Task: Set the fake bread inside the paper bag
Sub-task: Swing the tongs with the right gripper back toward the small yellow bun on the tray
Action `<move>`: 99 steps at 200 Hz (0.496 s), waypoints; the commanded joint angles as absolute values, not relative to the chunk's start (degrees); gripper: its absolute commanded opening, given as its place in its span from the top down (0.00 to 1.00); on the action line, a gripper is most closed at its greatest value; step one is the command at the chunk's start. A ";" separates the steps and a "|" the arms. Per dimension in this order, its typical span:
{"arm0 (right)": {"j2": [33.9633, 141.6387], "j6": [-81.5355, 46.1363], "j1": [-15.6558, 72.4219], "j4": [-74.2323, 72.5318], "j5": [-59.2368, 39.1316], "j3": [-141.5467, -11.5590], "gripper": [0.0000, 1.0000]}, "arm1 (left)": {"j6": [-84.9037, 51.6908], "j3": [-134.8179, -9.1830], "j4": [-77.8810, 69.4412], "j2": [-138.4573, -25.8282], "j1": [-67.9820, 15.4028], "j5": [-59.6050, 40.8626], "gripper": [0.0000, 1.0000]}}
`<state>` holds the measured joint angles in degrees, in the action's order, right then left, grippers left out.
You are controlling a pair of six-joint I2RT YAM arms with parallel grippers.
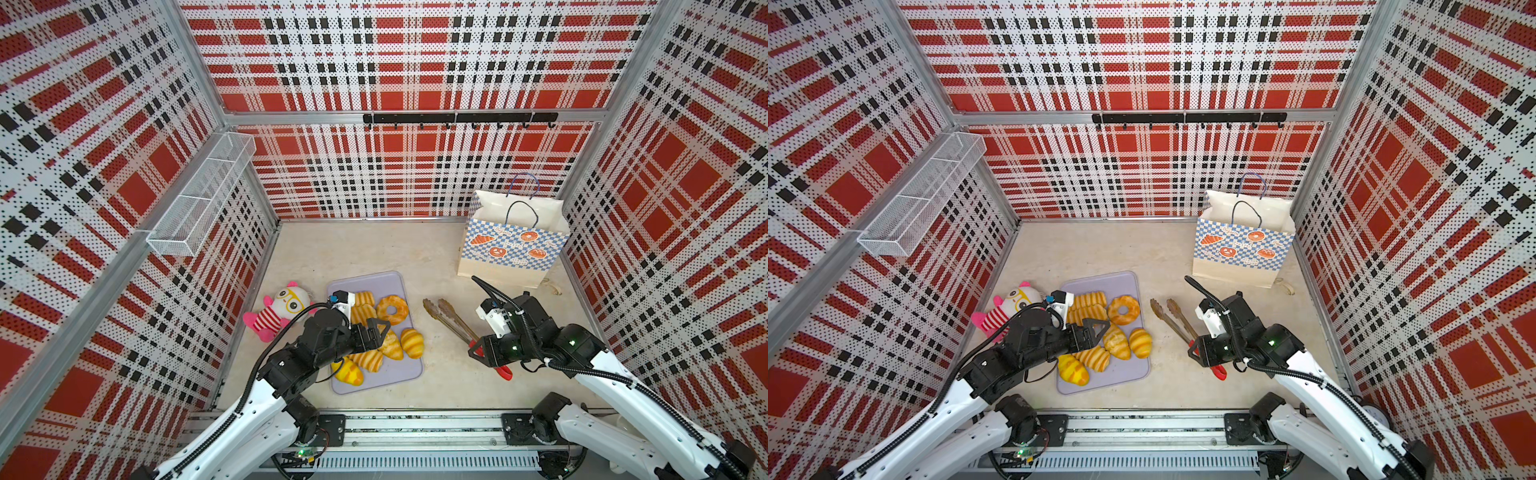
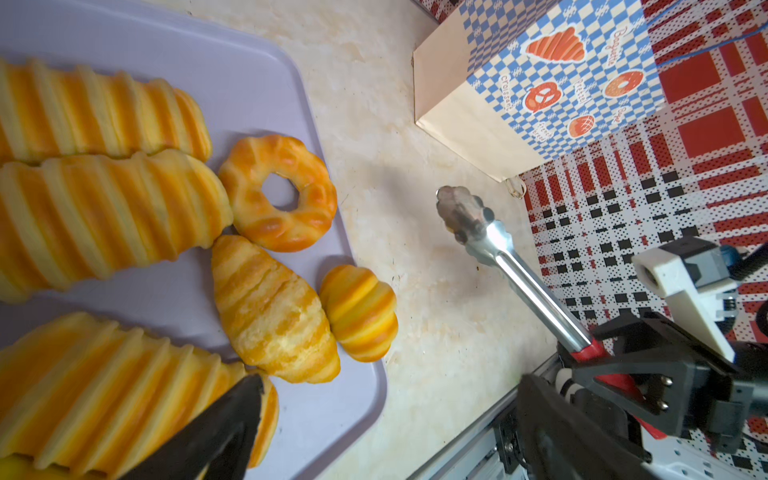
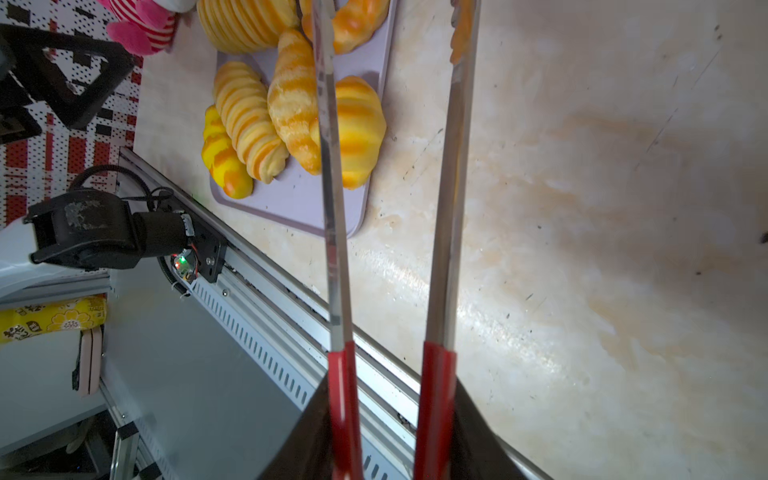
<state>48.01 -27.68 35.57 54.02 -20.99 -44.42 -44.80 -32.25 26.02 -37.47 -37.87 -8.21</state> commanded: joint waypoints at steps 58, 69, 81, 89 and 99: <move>45.39 -30.54 37.88 56.69 -24.17 -42.40 0.60 | -47.61 -32.17 28.47 -35.41 -41.03 -6.50 0.02; 45.23 -30.67 38.05 56.51 -24.89 -42.32 0.60 | -47.57 -32.25 28.36 -35.81 -41.02 -6.40 0.02; 45.13 -30.76 38.30 56.29 -25.69 -42.19 0.60 | -47.46 -32.30 28.39 -36.50 -41.00 -6.52 0.02; 45.04 -30.94 38.56 56.10 -26.08 -41.91 0.60 | -47.31 -32.34 28.27 -36.87 -41.04 -6.68 0.02; 44.98 -31.17 39.01 55.75 -26.51 -41.61 0.60 | -47.20 -32.35 28.21 -37.32 -41.03 -6.88 0.02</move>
<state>46.11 -30.37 37.93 56.58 -24.25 -42.26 -47.42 -32.25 27.94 -36.49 -40.66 -7.03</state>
